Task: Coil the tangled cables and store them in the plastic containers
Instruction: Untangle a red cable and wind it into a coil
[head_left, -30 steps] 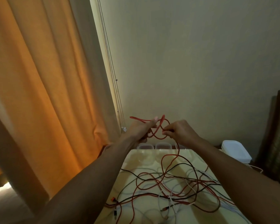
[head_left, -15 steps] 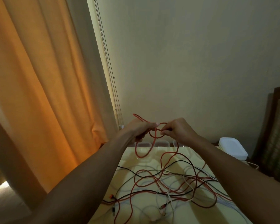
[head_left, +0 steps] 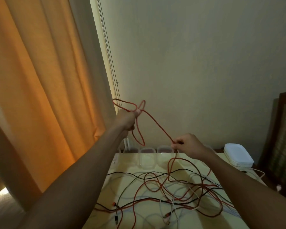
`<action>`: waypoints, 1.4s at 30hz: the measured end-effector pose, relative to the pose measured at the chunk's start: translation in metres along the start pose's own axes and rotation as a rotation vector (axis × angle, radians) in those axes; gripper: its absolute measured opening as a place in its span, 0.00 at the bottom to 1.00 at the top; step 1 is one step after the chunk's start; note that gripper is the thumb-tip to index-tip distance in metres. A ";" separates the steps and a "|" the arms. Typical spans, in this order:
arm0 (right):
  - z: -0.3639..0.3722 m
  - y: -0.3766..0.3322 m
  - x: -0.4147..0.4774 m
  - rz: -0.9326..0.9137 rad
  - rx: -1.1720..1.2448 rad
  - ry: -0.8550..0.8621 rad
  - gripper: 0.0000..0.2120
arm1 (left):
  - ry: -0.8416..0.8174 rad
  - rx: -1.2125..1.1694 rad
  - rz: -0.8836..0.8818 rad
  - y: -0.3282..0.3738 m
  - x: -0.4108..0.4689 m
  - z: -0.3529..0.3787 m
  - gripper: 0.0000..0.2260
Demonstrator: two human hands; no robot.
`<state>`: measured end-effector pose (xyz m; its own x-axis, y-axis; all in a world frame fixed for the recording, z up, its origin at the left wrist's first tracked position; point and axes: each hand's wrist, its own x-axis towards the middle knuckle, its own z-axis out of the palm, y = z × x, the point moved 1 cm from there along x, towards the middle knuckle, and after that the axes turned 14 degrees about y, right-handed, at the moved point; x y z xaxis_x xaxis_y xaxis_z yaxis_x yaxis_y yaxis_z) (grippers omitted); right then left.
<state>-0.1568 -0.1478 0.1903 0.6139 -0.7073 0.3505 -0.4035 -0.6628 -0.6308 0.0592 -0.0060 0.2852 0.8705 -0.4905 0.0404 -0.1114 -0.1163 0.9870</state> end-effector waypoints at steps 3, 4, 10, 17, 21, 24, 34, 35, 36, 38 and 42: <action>-0.006 0.019 -0.003 0.074 0.018 0.034 0.08 | 0.076 -0.122 0.006 0.015 0.006 -0.026 0.21; -0.011 0.021 0.000 0.107 0.049 0.090 0.07 | 0.094 -0.122 0.048 0.017 0.007 -0.033 0.20; -0.077 -0.023 0.051 0.073 0.205 0.622 0.04 | -0.035 0.294 0.180 -0.009 0.002 -0.034 0.13; -0.089 -0.085 0.057 -0.177 0.004 0.422 0.05 | -0.239 0.056 0.125 -0.027 -0.038 0.014 0.16; -0.055 -0.077 0.034 -0.271 -0.094 0.221 0.09 | -0.345 -0.286 0.025 -0.023 -0.051 0.030 0.27; -0.039 -0.065 0.022 -0.285 -0.155 0.156 0.10 | -0.345 -0.340 0.019 -0.022 -0.047 0.037 0.25; -0.014 0.013 -0.001 -0.025 -0.124 0.001 0.06 | 0.018 -0.546 0.034 0.001 -0.013 -0.007 0.12; -0.015 0.025 -0.003 0.022 -0.120 0.017 0.07 | 0.054 -0.560 0.048 0.004 -0.009 -0.017 0.12; -0.017 0.033 -0.003 0.058 -0.107 0.046 0.08 | 0.086 -0.553 0.070 0.006 -0.004 -0.026 0.12; -0.023 0.039 0.001 0.114 -0.058 0.137 0.08 | 0.134 -0.435 0.147 0.005 0.003 -0.039 0.12; -0.053 0.018 0.030 0.107 0.089 0.431 0.04 | 0.150 -0.078 0.262 -0.011 0.005 -0.035 0.14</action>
<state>-0.1815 -0.1936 0.2258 0.2251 -0.8212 0.5244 -0.3781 -0.5697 -0.7297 0.0815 0.0234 0.2802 0.8785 -0.3617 0.3120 -0.3092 0.0672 0.9486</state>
